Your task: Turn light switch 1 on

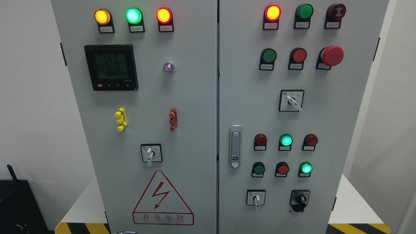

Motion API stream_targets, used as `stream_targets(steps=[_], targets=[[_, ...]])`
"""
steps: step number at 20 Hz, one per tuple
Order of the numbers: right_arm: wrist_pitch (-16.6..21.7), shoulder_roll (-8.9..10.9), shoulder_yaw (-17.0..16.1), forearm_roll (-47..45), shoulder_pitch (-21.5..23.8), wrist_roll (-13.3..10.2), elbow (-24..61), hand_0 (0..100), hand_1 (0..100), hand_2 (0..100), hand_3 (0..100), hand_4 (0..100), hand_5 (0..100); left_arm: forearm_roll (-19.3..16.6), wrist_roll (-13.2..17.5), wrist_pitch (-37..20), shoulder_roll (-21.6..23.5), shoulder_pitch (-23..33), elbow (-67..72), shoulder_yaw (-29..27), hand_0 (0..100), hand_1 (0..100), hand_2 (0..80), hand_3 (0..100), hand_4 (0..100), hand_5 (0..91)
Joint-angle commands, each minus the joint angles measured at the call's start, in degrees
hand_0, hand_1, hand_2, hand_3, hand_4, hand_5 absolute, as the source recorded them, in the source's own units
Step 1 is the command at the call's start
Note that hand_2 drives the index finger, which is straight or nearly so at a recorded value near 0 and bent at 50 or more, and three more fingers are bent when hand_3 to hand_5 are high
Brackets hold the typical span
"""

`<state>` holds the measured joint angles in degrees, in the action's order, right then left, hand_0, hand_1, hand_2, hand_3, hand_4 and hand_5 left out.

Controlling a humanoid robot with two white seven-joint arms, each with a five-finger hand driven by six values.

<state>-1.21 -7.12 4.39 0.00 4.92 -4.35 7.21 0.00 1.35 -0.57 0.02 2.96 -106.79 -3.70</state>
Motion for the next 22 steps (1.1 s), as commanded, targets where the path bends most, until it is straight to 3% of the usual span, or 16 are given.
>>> stream_targets(steps=[1, 5, 11, 16, 22], targets=[[0.0, 0.00, 0.0, -1.4, 0.0, 0.0, 0.0, 0, 0, 0, 0, 0, 0, -1.2, -1.7, 3.2, 0.3, -3.7, -8.8, 3.2, 3, 50, 44.1, 70, 80, 69.8], [0.0, 0.00, 0.0, -1.4, 0.0, 0.0, 0.0, 0, 0, 0, 0, 0, 0, -1.2, -6.3, 8.6, -0.8, -7.3, -8.7, 5.5, 0, 53, 44.2, 70, 80, 69.5], [0.0, 0.00, 0.0, -1.4, 0.0, 0.0, 0.0, 0, 0, 0, 0, 0, 0, -1.4, -7.6, 11.5, -2.0, -10.1, -8.7, 6.1, 0, 56, 45.2, 71, 80, 71.0], [0.0, 0.00, 0.0, -1.4, 0.0, 0.0, 0.0, 0, 0, 0, 0, 0, 0, -1.6, -7.8, 12.6, -2.0, -10.4, -8.7, 6.0, 0, 62, 48.6, 81, 85, 77.7], [0.0, 0.00, 0.0, -1.4, 0.0, 0.0, 0.0, 0, 0, 0, 0, 0, 0, -1.8, -10.0, 15.6, -2.0, -11.4, -8.7, 6.0, 0, 64, 50.5, 83, 86, 81.2]])
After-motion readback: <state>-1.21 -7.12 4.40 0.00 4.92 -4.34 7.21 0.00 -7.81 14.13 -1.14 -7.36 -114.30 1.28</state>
